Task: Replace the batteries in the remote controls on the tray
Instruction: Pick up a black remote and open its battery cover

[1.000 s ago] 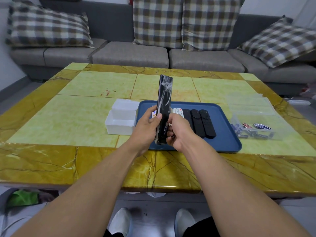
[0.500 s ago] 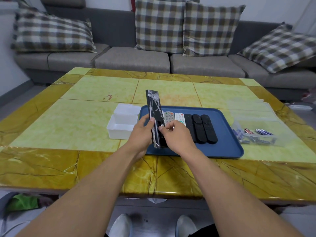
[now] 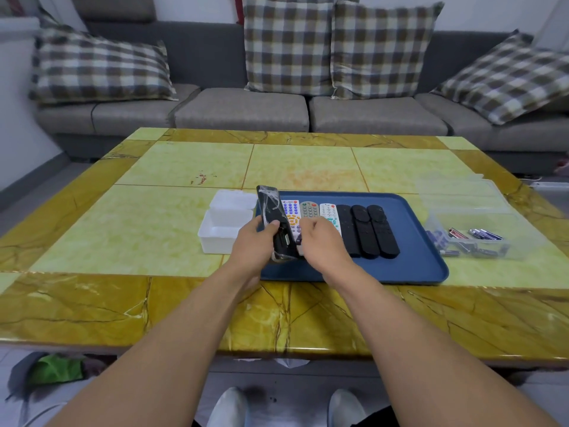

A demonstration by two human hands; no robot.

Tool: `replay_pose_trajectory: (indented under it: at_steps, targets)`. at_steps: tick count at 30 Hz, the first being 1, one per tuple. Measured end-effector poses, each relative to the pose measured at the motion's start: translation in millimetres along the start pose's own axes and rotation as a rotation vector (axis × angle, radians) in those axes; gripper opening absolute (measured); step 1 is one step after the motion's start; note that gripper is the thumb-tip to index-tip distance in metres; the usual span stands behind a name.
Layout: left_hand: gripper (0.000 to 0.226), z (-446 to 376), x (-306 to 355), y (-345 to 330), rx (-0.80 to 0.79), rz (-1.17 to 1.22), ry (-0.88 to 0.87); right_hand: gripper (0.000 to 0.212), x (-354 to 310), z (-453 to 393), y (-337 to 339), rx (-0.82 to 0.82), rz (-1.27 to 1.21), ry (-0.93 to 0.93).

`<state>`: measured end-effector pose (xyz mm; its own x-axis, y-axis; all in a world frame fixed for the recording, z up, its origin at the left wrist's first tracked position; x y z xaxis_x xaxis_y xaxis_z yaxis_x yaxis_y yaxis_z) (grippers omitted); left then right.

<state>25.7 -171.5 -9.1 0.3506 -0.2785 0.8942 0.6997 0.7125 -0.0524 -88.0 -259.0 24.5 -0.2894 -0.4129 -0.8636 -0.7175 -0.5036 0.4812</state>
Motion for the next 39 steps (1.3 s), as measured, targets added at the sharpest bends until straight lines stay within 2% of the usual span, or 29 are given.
replay_pose_trajectory:
  at_steps: [3,5,7,12,17,20,26,29,32,36,39]
  targets:
    - [0.025,2.9,-7.0,-0.1,-0.033,0.052,0.100,0.032,17.3,-1.8,1.8,0.085,-0.329,-0.143]
    - [0.026,4.7,-7.9,0.2,-0.028,0.031,0.108,0.026,26.5,-1.9,-0.6,0.089,-0.450,-0.218]
    - [0.026,5.4,-8.1,0.4,-0.019,0.023,0.112,0.018,33.6,-1.0,-0.6,0.106,-0.519,-0.275]
    - [0.028,6.0,-12.3,1.2,-0.023,0.021,0.161,0.015,36.2,-4.3,3.1,0.110,-0.579,-0.291]
    - [0.024,3.0,-10.6,8.9,0.012,-0.022,0.161,0.025,38.5,-8.3,8.8,0.061,-0.474,-0.239]
    - [0.023,2.9,-11.3,10.3,0.015,-0.123,0.167,0.031,30.7,-6.6,18.9,0.034,-0.368,-0.147]
    - [0.026,1.0,-12.0,17.3,0.098,-0.412,0.107,0.018,18.2,-12.1,27.9,0.005,-0.033,0.032]
    - [0.022,3.4,-2.0,21.1,0.202,-0.663,-0.020,0.015,13.9,-13.2,24.2,-0.014,0.060,0.051]
    - [0.030,12.5,10.0,21.4,0.336,-0.956,-0.138,0.015,12.5,-11.7,22.0,-0.012,0.103,0.058]
    - [0.034,23.8,19.0,22.4,0.430,-1.071,-0.167,0.023,11.1,-11.2,19.3,-0.029,0.152,0.070]
    - [0.026,29.8,32.8,25.1,0.520,-1.065,-0.248,0.025,9.1,-11.4,15.0,-0.027,0.156,0.088]
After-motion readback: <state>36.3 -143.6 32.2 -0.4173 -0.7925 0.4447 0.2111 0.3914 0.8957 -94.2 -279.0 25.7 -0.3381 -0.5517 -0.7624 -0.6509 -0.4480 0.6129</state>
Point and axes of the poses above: each hand's wrist, its own z-axis away from the middle knuckle, its own y-axis out of the back of the hand, x = y × z, the point moved 9 cm from there along -z, towards the middle knuckle, and after that the axes turned 14 degrees about y, right-handed, at the moved point
